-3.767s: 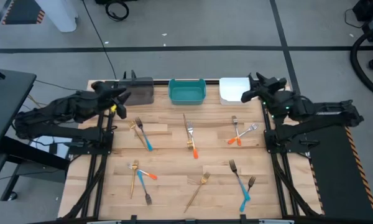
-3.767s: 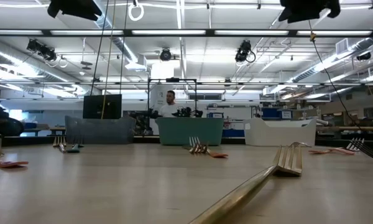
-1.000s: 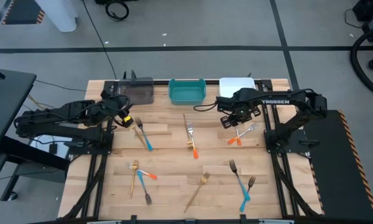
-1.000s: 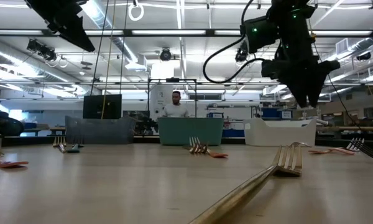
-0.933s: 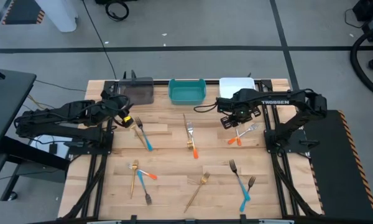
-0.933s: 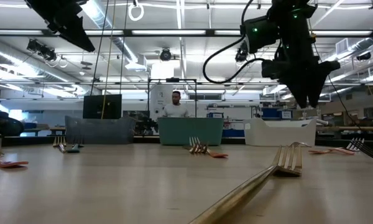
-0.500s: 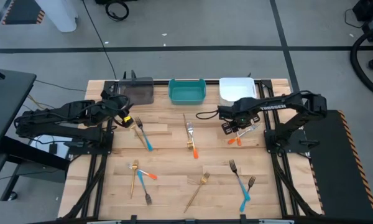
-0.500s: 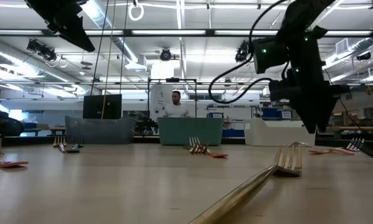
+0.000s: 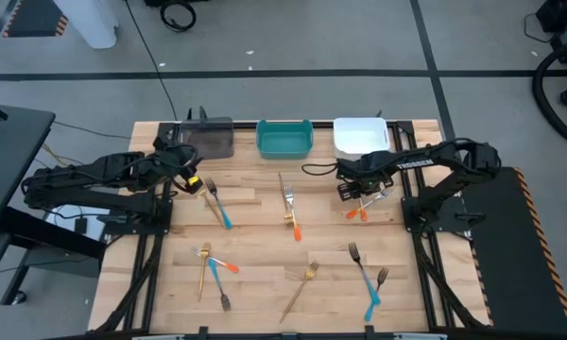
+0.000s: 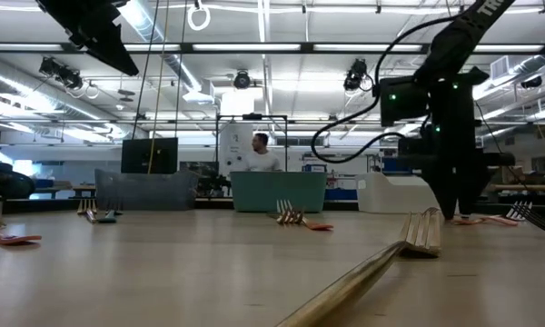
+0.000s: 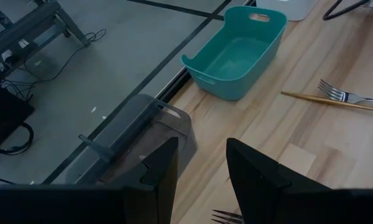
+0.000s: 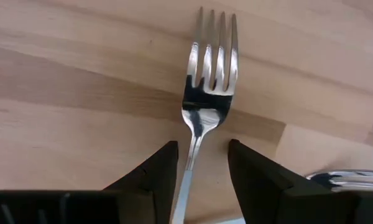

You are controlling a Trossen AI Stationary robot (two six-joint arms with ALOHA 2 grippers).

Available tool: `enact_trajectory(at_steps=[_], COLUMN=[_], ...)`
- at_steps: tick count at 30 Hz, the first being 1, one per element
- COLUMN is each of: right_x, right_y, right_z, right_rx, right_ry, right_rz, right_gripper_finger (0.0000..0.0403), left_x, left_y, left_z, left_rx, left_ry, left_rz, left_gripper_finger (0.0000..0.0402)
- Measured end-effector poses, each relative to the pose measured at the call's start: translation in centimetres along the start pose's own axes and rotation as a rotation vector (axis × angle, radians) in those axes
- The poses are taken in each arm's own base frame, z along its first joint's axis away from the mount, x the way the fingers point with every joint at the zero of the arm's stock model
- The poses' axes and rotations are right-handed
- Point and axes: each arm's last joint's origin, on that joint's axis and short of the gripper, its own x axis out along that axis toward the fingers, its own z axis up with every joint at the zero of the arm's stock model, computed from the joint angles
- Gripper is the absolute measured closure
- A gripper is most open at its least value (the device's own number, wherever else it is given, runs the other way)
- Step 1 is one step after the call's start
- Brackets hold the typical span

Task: Sort silverware by color (type)
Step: Put the orange fork into the white bin

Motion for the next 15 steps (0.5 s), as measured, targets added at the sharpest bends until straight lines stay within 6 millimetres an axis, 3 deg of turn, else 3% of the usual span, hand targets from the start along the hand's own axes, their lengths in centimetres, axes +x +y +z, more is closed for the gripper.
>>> enact_trajectory(at_steps=[5, 11, 15], right_x=[0.31, 0.34, 0.35], right_y=[-0.18, 0.12, 0.10], right_z=[-0.10, 0.07, 0.10], right_rx=[0.015, -0.066, -0.082], right_ry=[-0.003, -0.023, -0.032], right_rz=[-0.002, 0.028, 0.023], right_gripper_finger=[0.0280, 0.0378, 0.0384], left_x=[0.00, 0.00, 0.00], left_y=[0.00, 0.00, 0.00], left_z=[0.00, 0.00, 0.00], left_rx=[-0.002, -0.003, -0.003], left_ry=[0.000, 0.000, 0.000], left_rz=[0.000, 0.000, 0.000], left_gripper_finger=[0.0259, 0.0259, 0.0259])
